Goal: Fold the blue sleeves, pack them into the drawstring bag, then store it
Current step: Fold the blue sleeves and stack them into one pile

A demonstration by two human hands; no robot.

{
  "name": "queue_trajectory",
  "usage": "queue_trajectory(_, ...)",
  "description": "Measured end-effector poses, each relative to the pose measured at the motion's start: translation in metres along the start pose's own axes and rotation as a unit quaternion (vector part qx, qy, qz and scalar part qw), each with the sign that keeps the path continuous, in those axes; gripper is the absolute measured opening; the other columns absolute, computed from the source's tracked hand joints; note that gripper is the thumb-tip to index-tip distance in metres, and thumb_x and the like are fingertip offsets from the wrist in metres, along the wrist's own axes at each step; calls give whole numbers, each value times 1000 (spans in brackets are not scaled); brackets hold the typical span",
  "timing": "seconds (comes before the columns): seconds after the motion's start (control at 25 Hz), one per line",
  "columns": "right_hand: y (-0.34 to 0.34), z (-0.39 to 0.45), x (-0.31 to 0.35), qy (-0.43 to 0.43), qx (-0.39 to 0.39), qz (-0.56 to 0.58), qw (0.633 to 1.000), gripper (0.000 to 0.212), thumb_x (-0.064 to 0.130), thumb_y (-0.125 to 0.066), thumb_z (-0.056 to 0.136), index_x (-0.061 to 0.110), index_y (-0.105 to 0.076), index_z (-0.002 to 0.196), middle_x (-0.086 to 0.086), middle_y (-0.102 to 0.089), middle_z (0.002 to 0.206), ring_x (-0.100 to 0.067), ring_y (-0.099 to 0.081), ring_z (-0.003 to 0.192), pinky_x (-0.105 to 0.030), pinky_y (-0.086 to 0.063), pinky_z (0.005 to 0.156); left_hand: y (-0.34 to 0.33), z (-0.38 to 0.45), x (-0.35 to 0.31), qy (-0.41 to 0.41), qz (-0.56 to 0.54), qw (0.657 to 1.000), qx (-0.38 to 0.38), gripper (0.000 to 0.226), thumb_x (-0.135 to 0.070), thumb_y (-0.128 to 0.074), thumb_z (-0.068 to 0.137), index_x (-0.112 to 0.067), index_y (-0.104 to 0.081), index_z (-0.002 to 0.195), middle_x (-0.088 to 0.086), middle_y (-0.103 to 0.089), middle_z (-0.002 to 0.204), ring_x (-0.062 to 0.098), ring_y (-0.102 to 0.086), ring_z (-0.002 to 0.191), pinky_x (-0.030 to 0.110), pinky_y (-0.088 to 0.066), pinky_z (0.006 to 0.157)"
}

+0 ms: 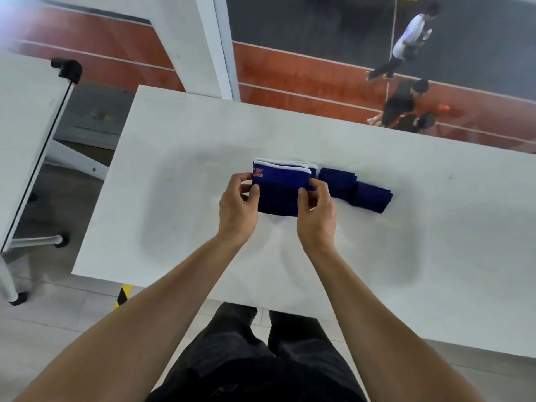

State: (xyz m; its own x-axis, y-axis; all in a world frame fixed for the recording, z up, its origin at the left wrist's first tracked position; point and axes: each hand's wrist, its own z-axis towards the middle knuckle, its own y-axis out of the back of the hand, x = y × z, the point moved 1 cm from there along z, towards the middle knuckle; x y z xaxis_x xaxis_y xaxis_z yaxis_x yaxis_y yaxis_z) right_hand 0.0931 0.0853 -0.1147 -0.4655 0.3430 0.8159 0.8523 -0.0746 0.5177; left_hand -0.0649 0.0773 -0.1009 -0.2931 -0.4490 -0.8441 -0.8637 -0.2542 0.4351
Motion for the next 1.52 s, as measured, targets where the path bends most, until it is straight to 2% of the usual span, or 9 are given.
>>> queue_trajectory(0.12, 14, 32, -9, 10, 4, -37, 999, 21, 40, -47, 103, 30, -55, 120, 9, -65, 90, -22, -59, 93, -42, -52, 83, -30, 15, -11, 8, 17, 1000, -1, 23, -23, -53, 101, -25, -58, 123, -12, -66, 96, 1, -63, 83, 10, -45, 67)
queue_trajectory(0.28, 21, 57, -13, 50, 2, -107, 993, 17, 35, -48, 103, 24, -56, 114, 7, -65, 85, -20, -52, 87, -36, -44, 86, -51, 31, -8, 14, 51, 999, -3, 22, -25, -54, 100, -27, -57, 122, -9, -68, 99, 11, -65, 88, 14, -47, 69)
queue_trajectory(0.4, 20, 66, -15, 65, -5, -163, 984, 17, 33, -52, 102, 19, -57, 110, 5, -67, 86, -20, -51, 83, -35, -39, 87, -58, 38, 5, 22, 95, 995, 2, 23, -29, -54, 97, -29, -55, 120, -12, -66, 97, 23, -58, 103, 34, -51, 86)
queue_trajectory(0.48, 19, 71, -16, 78, -6, -194, 978, 15, 32, -53, 101, 17, -56, 104, 3, -67, 84, -21, -51, 79, -36, -39, 85, -59, 38, 3, -38, 181, 982, -30, 32, -27, -56, 95, -23, -52, 127, -2, -64, 113, 25, -50, 107, 36, -43, 92)
queue_trajectory(0.6, 17, 74, -15, 97, -12, -236, 967, 15, 30, -58, 97, 17, -54, 104, 2, -66, 86, -23, -52, 80, -37, -36, 81, -68, 38, -8, -251, 328, 909, -47, 33, -22, -56, 95, -18, -57, 128, 5, -56, 132, 30, -50, 114, 40, -40, 100)
queue_trajectory(0.72, 18, 76, -12, 156, -44, -267, 950, 28, 25, -65, 91, 19, -53, 115, 1, -62, 104, -24, -55, 96, -37, -37, 88, -87, 41, -3, -336, 401, 852, 25, 39, -21, -55, 97, -18, -57, 136, 5, -51, 147, 33, -45, 134, 42, -35, 109)
queue_trajectory(0.96, 9, 78, -31, 307, 3, -379, 873, 48, 24, -56, 99, 12, -51, 145, -2, -51, 149, -20, -40, 144, -50, -18, 122, -94, 46, 12, -286, 434, 850, 90, 64, -23, -49, 103, -12, -20, 159, 2, -19, 167, 31, -11, 154, 44, -20, 124)
queue_trajectory(1.28, 27, 81, -23, 284, 29, -301, 910, 49, 28, -36, 99, 14, -54, 142, -2, -55, 146, -23, -44, 141, -48, -20, 122, -103, 46, -16, -262, 462, 844, 67, 64, -20, -61, 92, -10, -37, 150, 11, -40, 154, 36, -35, 142, 46, -30, 116)
queue_trajectory(1.52, 88, 84, -54, 213, -25, -287, 934, 60, 14, -58, 82, 11, -52, 141, -5, -55, 144, -24, -45, 137, -45, -19, 122, -140, 31, -55, -354, 473, 796, 133, 67, -21, -54, 95, -14, -27, 156, 6, -34, 160, 34, -25, 148, 46, -22, 121)
